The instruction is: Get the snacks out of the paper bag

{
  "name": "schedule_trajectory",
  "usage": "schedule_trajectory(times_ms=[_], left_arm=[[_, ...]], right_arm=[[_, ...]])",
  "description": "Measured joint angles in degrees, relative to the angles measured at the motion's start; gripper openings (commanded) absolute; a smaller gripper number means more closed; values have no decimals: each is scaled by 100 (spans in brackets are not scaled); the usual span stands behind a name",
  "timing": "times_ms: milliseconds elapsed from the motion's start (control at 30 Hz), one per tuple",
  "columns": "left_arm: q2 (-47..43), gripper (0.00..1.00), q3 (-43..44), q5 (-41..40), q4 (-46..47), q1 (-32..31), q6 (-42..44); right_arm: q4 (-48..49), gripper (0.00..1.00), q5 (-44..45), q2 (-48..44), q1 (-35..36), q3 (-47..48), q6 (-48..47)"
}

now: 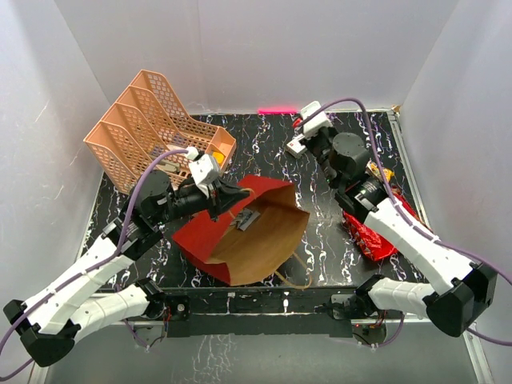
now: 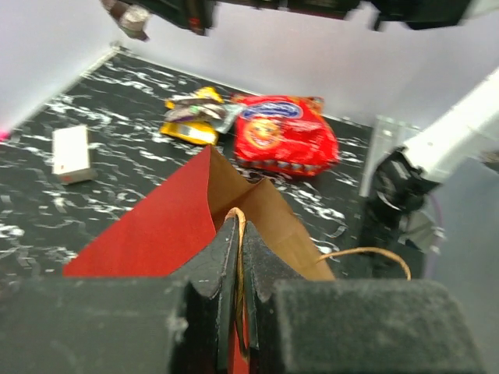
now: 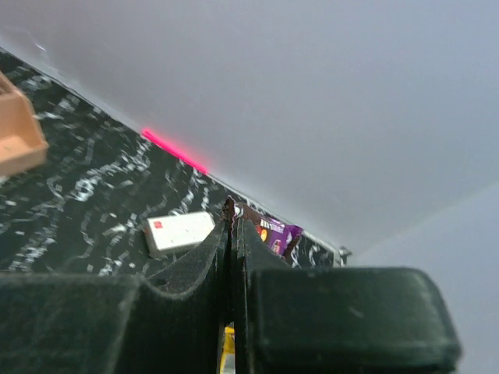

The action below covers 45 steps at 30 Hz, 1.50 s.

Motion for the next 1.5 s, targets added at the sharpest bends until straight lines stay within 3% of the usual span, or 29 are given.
schedule_trajectory(times_ms=[267, 600, 667, 733, 800, 933, 1067, 1300, 1500], left_arm=[[-310, 1, -376, 1137, 20, 0, -748], [-704, 1, -468, 979, -107, 0, -874], [-704, 1, -468, 920, -118, 0, -872], [-706, 1, -468, 868, -138, 0, -870], [-717, 1, -468, 809, -153, 0, -866], [-737, 1, -468, 723, -186, 0, -841], [-741, 1, -468, 629, -205, 0, -796], [-802, 1, -479, 369, -192, 0, -754], [-898, 1, -479, 87, -284, -2, -695]], right_arm=[[295, 8, -57, 828, -1198, -1047, 319], [415, 9, 114, 2586, -1397, -1751, 468], [472, 21, 164, 2833, -1397, -1751, 481], [426, 51, 157, 2933, -1397, -1751, 546], [286, 70, 92, 2918, -1397, -1749, 686], [-271, 82, -304, 2275, -1397, -1731, 903], [-608, 86, -1185, 717, -1399, -1655, 984], [-57, 87, -3748, -1840, -1410, -2302, 881], [-192, 88, -5921, -2664, -1408, -2846, 754]])
